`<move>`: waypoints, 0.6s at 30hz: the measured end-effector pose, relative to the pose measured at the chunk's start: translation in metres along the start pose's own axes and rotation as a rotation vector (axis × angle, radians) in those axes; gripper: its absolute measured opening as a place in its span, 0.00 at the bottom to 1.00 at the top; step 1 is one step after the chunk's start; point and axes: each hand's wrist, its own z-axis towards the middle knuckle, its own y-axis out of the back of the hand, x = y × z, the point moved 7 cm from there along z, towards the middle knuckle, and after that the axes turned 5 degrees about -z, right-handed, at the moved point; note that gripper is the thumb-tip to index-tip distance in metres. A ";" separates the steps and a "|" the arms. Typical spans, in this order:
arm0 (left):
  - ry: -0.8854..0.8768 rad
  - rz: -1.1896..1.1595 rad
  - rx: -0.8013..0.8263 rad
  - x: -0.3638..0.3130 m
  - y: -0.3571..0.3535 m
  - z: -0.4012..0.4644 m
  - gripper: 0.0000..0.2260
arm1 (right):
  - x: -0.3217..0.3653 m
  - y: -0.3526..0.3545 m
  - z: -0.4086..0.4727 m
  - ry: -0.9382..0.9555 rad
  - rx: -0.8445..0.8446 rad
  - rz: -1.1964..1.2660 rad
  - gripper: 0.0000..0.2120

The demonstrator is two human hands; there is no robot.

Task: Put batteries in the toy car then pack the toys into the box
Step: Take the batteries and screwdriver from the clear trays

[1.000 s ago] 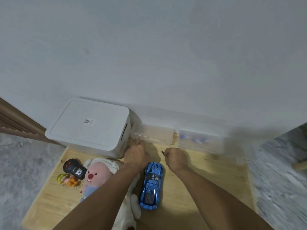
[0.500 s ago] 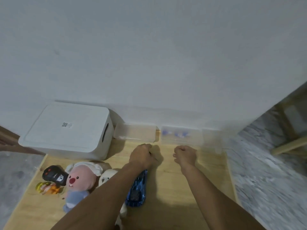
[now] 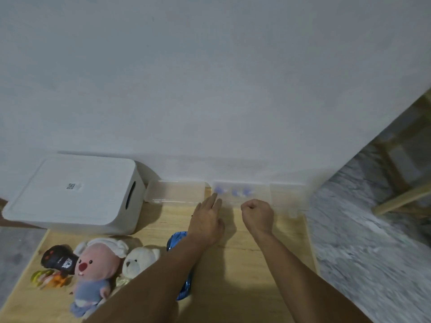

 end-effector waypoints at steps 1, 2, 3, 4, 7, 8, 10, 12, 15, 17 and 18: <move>-0.010 -0.010 -0.018 -0.001 0.001 0.000 0.27 | 0.000 -0.004 0.000 0.008 0.047 -0.047 0.10; -0.016 -0.024 -0.037 -0.001 0.002 0.000 0.26 | -0.001 -0.010 -0.001 0.020 0.093 -0.086 0.11; -0.015 -0.043 -0.055 -0.001 0.001 0.000 0.24 | -0.002 -0.014 -0.002 0.034 0.119 -0.115 0.12; -0.013 -0.064 -0.067 0.001 -0.001 0.000 0.23 | -0.003 -0.017 -0.003 0.040 0.126 -0.131 0.13; -0.026 -0.085 -0.064 0.003 -0.007 0.000 0.20 | -0.004 -0.016 -0.005 0.059 0.067 -0.138 0.20; -0.033 -0.083 -0.060 0.004 -0.009 0.000 0.20 | -0.002 -0.015 -0.006 0.094 0.040 -0.130 0.20; -0.061 -0.063 -0.058 0.003 -0.013 0.000 0.21 | 0.006 -0.011 -0.007 0.206 -0.031 -0.114 0.21; -0.072 0.004 -0.020 0.001 -0.015 0.000 0.24 | 0.015 -0.007 -0.008 0.313 -0.115 -0.138 0.21; -0.004 0.128 0.144 0.004 -0.022 0.003 0.30 | 0.028 -0.001 -0.004 0.465 -0.215 -0.173 0.19; 0.041 0.196 0.231 0.009 -0.025 0.004 0.33 | 0.032 -0.002 0.004 0.464 -0.177 -0.227 0.13; 0.050 0.211 0.252 0.010 -0.026 0.004 0.33 | 0.032 -0.004 0.010 0.430 -0.125 -0.266 0.11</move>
